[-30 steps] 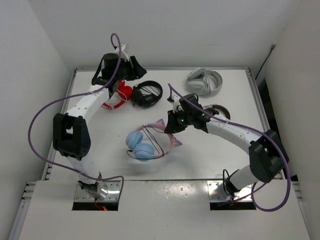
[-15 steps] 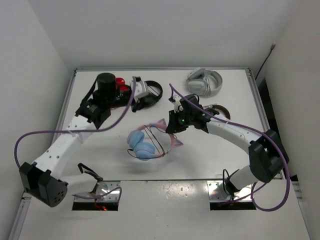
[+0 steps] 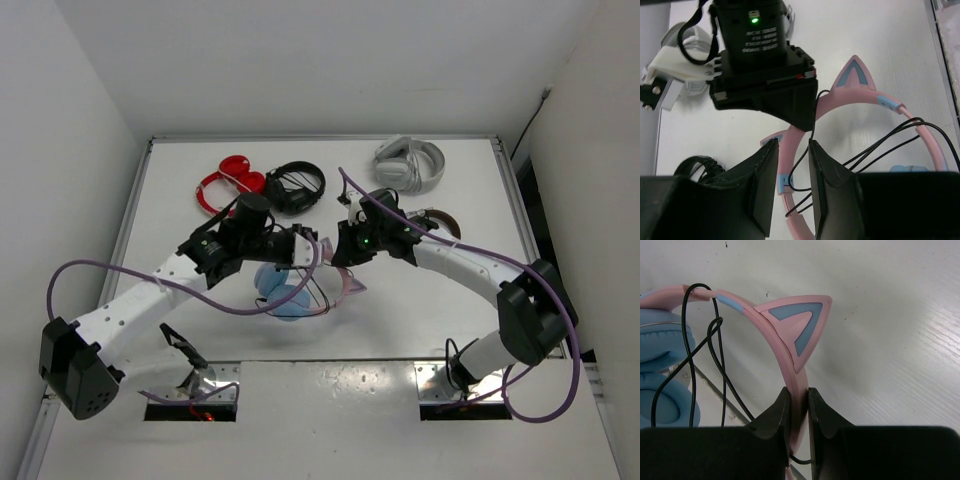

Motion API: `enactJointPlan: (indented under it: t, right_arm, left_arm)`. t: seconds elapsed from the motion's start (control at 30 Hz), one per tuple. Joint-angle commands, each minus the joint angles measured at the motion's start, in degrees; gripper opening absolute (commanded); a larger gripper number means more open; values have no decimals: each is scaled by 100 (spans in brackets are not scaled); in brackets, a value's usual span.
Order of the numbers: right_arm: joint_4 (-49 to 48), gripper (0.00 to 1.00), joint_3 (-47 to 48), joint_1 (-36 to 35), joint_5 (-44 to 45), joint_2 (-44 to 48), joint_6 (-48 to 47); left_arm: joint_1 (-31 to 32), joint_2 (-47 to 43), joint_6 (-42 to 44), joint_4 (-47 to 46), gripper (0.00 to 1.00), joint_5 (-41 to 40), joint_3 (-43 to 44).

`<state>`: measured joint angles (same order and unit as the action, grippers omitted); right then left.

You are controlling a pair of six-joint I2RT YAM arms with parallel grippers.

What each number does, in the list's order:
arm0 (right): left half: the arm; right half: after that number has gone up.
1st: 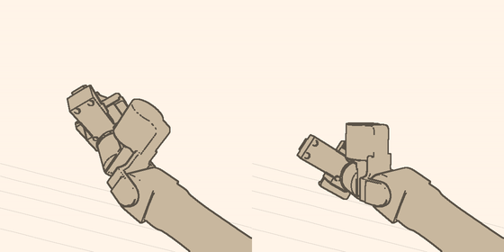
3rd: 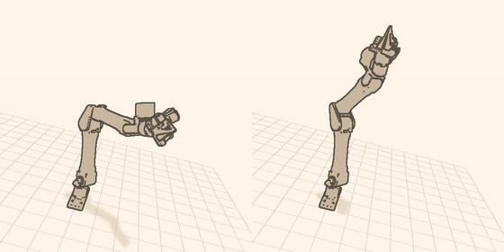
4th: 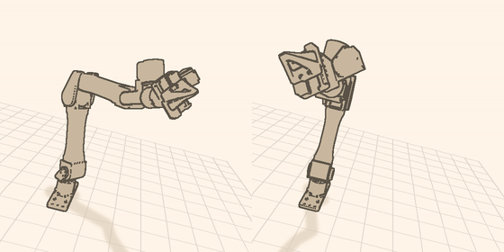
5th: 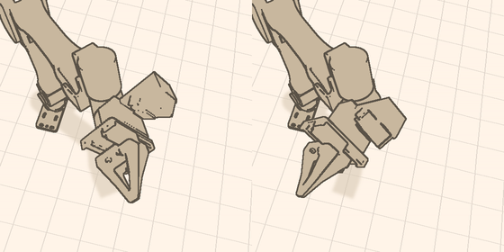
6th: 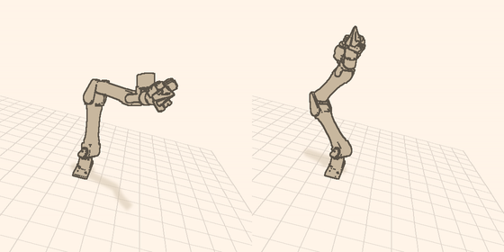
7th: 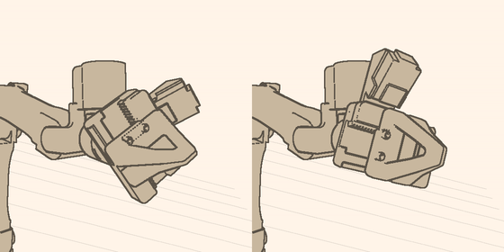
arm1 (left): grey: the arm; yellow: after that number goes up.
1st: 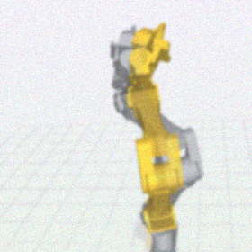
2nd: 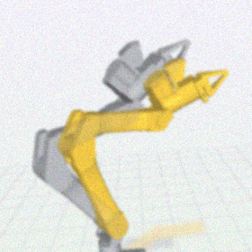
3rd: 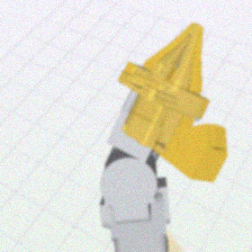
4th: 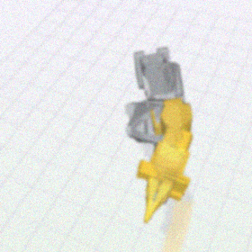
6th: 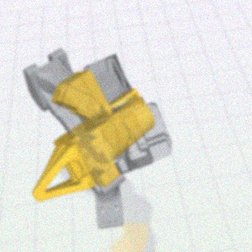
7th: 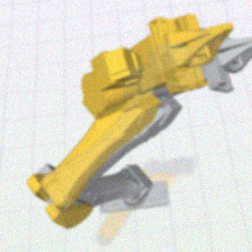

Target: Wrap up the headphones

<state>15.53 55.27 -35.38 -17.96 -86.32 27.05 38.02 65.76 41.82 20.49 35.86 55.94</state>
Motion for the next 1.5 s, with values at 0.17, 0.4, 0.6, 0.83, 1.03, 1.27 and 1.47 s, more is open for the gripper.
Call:
enactJointPlan:
  t: [0.17,0.4,0.6,0.83,1.03,1.27,1.47]
  right_arm:
    - [-243,0,248,-31,-129,89,213]
    - [-191,0,301,-31,-16,89,213]
    - [-191,0,353,-84,38,89,213]
    - [-191,0,353,-84,38,89,266]
    - [-191,0,353,-31,38,142,319]
    - [-191,0,353,74,-155,142,494]
    - [-191,0,353,136,-323,142,600]
  left_arm:
    - [452,244,863,104,36,-315,180]
    - [619,692,915,-19,41,-658,294]
    - [733,877,863,-203,44,-835,347]
    - [847,1106,801,-335,50,-1124,347]
    - [847,1176,801,-335,50,-1238,400]
    - [909,1343,801,-335,48,-1344,400]
    - [909,1414,906,-335,42,-1467,400]
